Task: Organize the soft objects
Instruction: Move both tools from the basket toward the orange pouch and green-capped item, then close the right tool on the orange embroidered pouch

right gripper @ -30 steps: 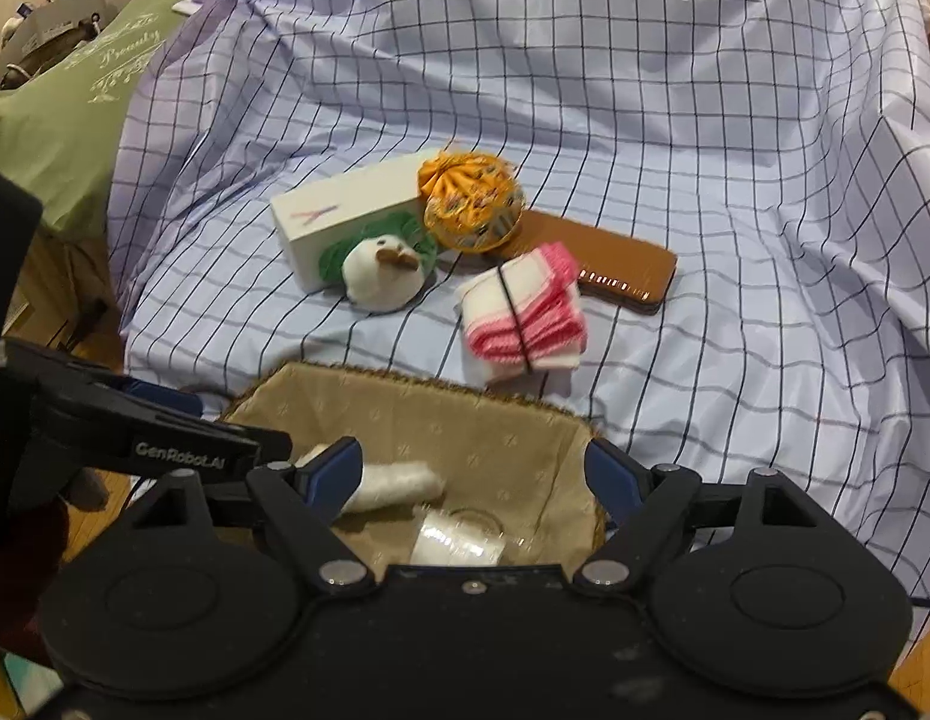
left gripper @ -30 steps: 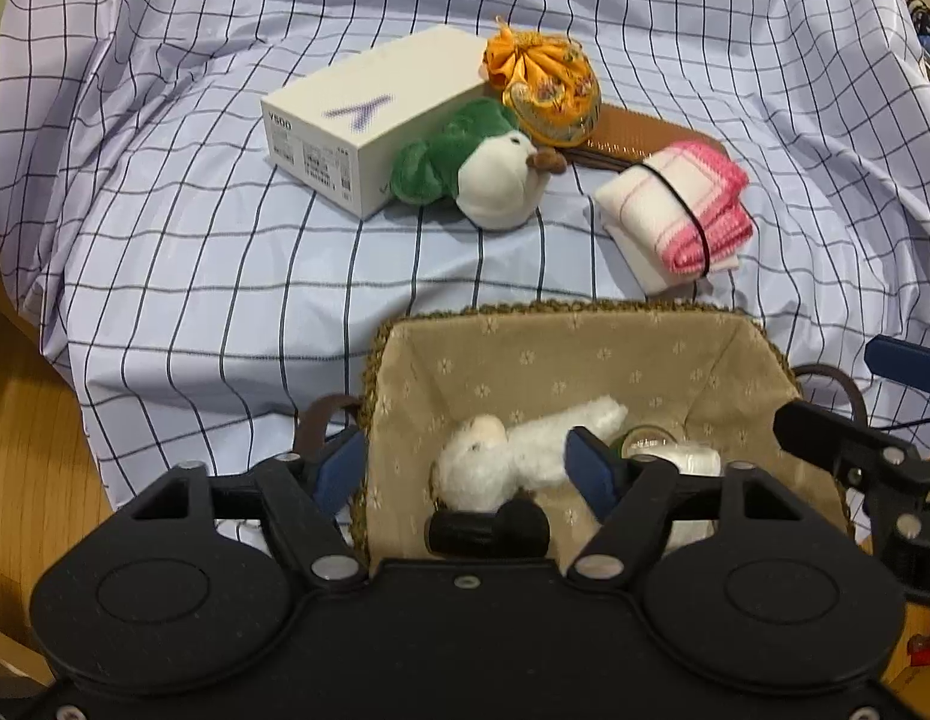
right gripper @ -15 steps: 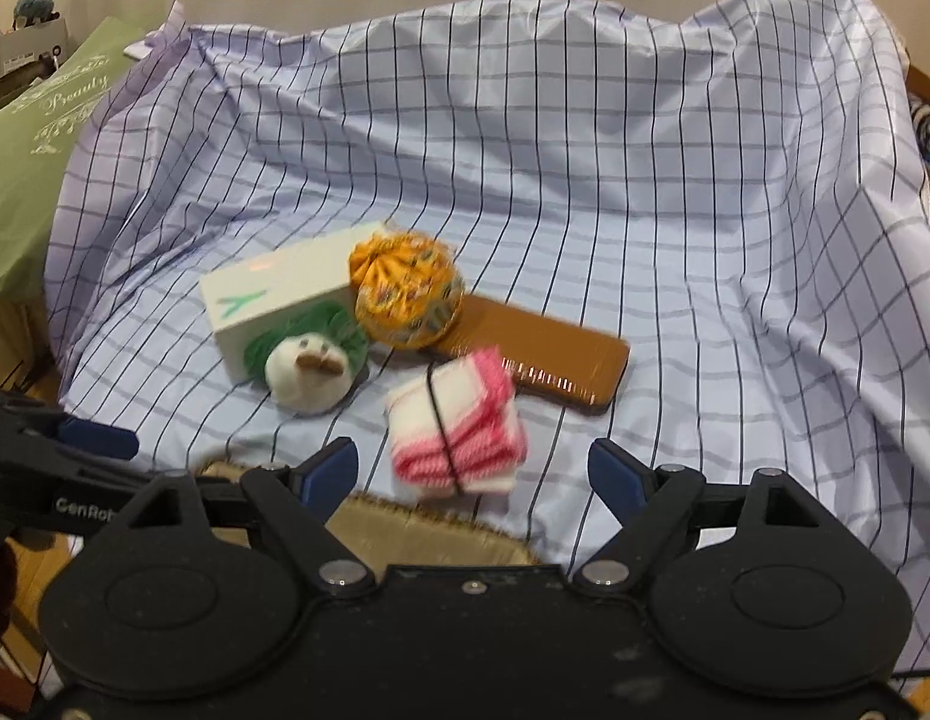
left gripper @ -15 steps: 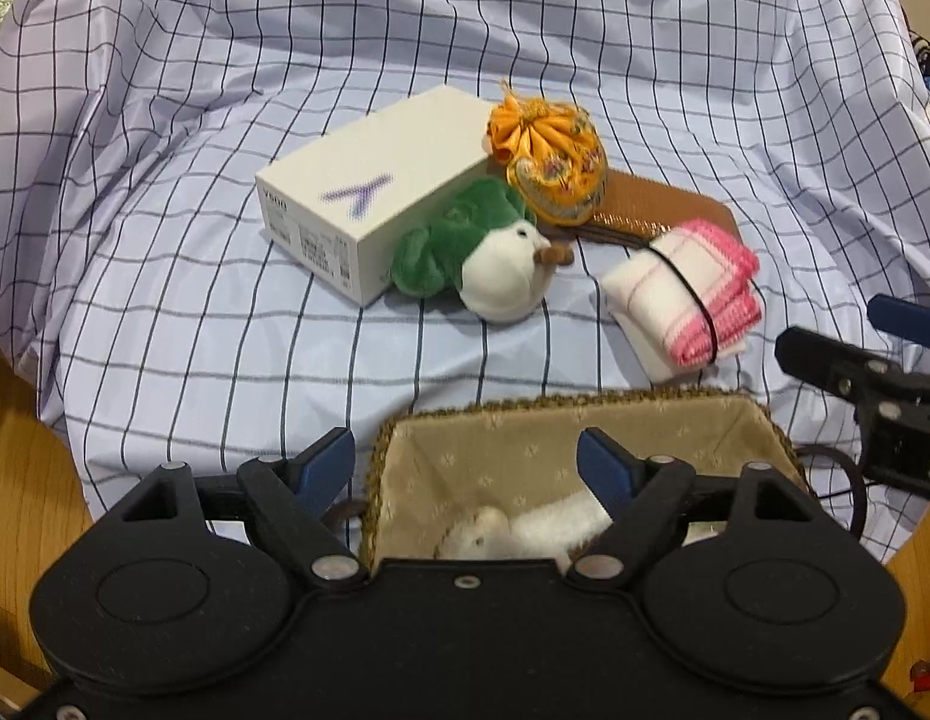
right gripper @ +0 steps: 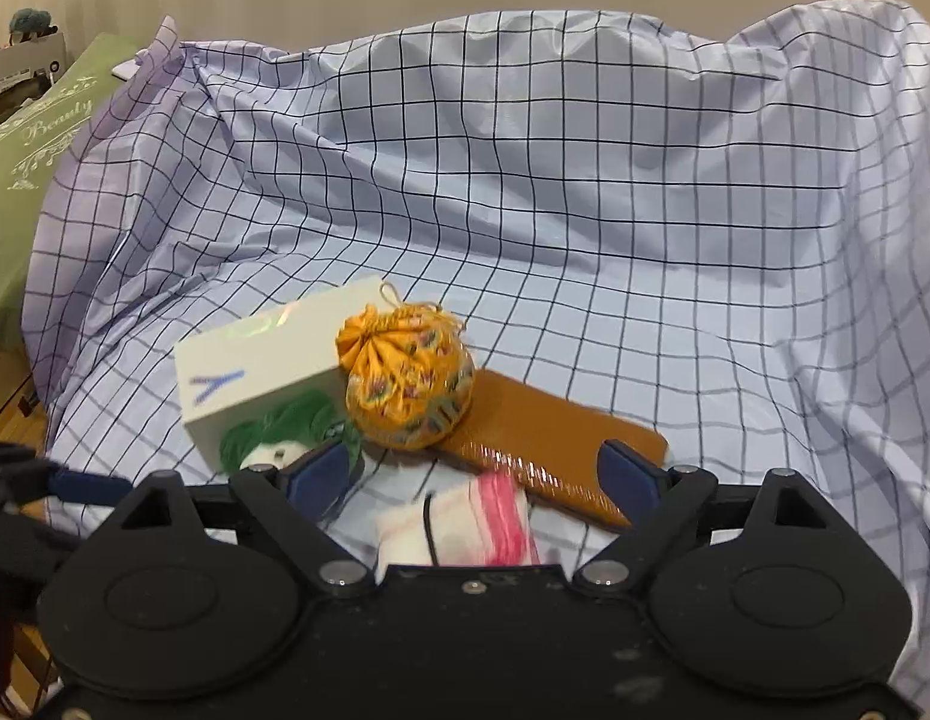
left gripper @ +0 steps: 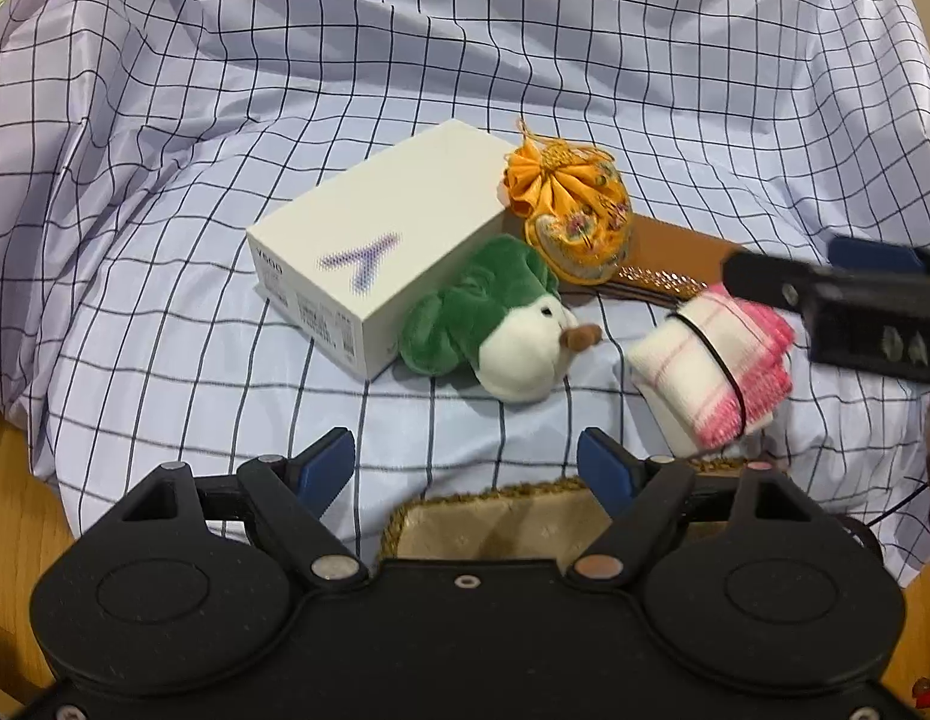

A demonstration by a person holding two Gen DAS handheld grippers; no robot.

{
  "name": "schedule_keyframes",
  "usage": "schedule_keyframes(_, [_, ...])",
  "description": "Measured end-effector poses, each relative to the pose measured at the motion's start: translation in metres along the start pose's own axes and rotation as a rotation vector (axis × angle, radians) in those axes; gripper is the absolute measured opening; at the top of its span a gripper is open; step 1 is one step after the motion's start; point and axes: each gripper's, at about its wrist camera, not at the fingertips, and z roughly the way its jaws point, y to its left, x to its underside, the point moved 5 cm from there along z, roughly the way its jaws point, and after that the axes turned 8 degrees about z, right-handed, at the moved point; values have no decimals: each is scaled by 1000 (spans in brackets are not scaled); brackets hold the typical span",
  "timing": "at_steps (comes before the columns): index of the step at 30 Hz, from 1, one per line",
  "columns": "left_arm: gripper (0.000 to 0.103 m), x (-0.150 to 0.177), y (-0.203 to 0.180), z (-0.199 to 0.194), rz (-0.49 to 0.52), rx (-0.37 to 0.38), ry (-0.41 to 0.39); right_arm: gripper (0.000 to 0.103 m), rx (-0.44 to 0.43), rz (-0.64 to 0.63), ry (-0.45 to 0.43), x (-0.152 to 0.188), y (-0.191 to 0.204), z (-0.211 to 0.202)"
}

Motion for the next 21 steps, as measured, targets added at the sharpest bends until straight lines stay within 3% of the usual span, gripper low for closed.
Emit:
schedule_keyframes(9, [77, -7, 11, 9, -2, -13, 6, 91, -47, -105, 45, -38, 24, 68])
schedule_keyframes(21, [77, -10, 19, 19, -1, -19, 19, 91, -92, -208, 181, -42, 39, 124])
